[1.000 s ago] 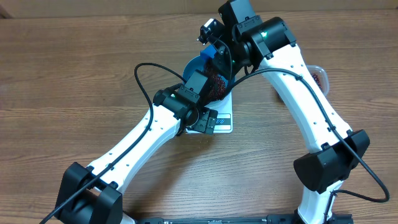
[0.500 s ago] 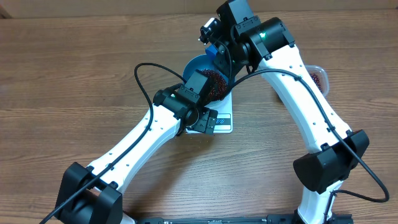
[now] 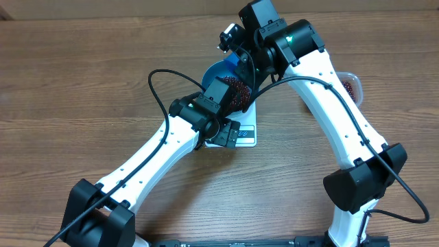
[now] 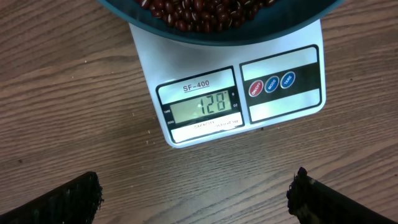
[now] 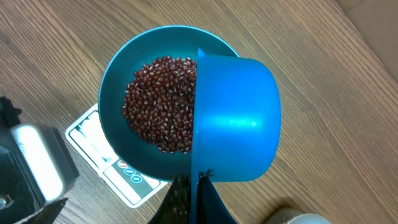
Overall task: Scoop item into bowl and weigh 150g on scale
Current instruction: 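Tilt the scoop with the right gripper to pour beans into the bowl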
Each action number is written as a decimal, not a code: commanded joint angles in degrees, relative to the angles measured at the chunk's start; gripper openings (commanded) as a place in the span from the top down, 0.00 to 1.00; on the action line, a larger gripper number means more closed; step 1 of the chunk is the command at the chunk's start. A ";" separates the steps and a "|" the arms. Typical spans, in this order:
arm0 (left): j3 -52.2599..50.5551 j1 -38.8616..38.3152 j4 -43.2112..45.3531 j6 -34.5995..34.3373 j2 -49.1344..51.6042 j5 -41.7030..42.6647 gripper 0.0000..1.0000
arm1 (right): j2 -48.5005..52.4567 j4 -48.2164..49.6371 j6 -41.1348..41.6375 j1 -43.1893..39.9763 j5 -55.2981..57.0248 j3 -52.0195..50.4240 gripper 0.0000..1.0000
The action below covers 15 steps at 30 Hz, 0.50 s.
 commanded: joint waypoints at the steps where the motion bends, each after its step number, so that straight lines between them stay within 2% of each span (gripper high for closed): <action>1: 0.61 0.04 -0.07 -0.42 -0.35 0.44 0.01 | -0.90 0.70 1.33 0.37 -1.14 1.75 0.96; 7: 0.61 0.04 -0.07 -0.42 -0.35 0.44 0.00 | -0.90 0.92 9.16 -0.92 -1.92 1.75 0.96; 10: 0.61 0.04 -0.07 -0.42 -0.35 0.44 0.01 | -0.90 1.05 14.43 -2.93 -6.84 1.75 0.96; 15: 0.61 0.04 -0.07 -0.42 -0.35 0.44 0.01 | -0.92 0.98 17.75 -7.96 -15.02 1.75 0.96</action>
